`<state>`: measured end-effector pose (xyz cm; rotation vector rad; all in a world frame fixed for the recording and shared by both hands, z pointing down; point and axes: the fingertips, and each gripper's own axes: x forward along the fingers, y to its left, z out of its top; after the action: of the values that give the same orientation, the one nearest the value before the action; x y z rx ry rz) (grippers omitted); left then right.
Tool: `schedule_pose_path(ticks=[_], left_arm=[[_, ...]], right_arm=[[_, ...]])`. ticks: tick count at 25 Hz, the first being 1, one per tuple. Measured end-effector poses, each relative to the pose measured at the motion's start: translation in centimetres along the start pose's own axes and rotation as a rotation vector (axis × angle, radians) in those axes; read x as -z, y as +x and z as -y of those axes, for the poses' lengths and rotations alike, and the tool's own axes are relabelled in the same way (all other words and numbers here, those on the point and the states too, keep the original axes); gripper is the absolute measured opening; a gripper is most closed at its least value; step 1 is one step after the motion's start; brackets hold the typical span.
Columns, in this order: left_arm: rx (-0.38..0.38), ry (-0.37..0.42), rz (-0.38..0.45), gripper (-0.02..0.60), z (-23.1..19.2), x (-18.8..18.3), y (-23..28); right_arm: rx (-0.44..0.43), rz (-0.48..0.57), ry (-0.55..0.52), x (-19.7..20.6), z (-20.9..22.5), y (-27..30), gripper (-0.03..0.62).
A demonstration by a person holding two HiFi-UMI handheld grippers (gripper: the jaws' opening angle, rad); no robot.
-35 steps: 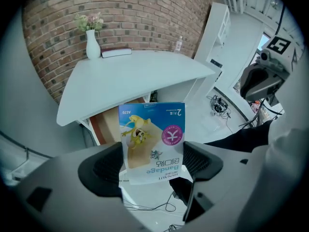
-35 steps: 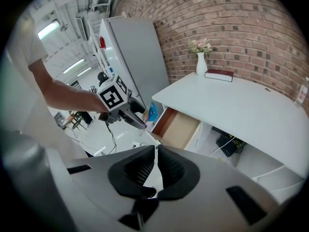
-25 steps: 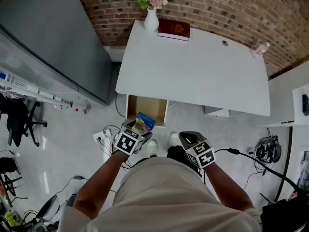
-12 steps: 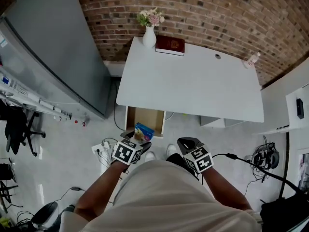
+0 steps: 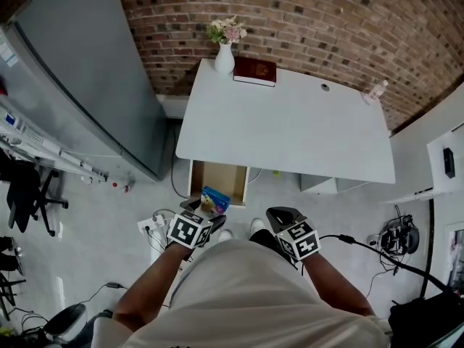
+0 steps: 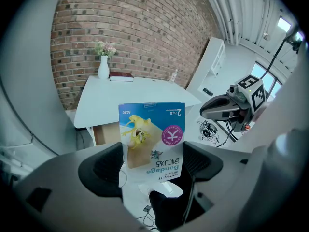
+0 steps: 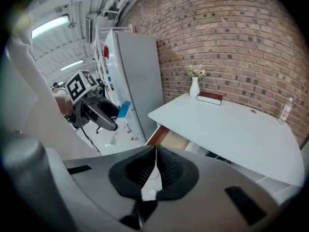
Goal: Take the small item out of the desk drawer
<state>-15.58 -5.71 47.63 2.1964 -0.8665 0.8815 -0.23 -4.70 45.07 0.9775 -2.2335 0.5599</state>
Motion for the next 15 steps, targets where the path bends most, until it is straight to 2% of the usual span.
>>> schedule_pose_path(ticks=[15], left_arm=[[-0.008, -0.02, 0.019, 0.373, -0.1, 1.2, -0.1]], right_arm=[[-0.003, 0.011, 0.01, 0.9, -1.3, 0.1, 0.032]])
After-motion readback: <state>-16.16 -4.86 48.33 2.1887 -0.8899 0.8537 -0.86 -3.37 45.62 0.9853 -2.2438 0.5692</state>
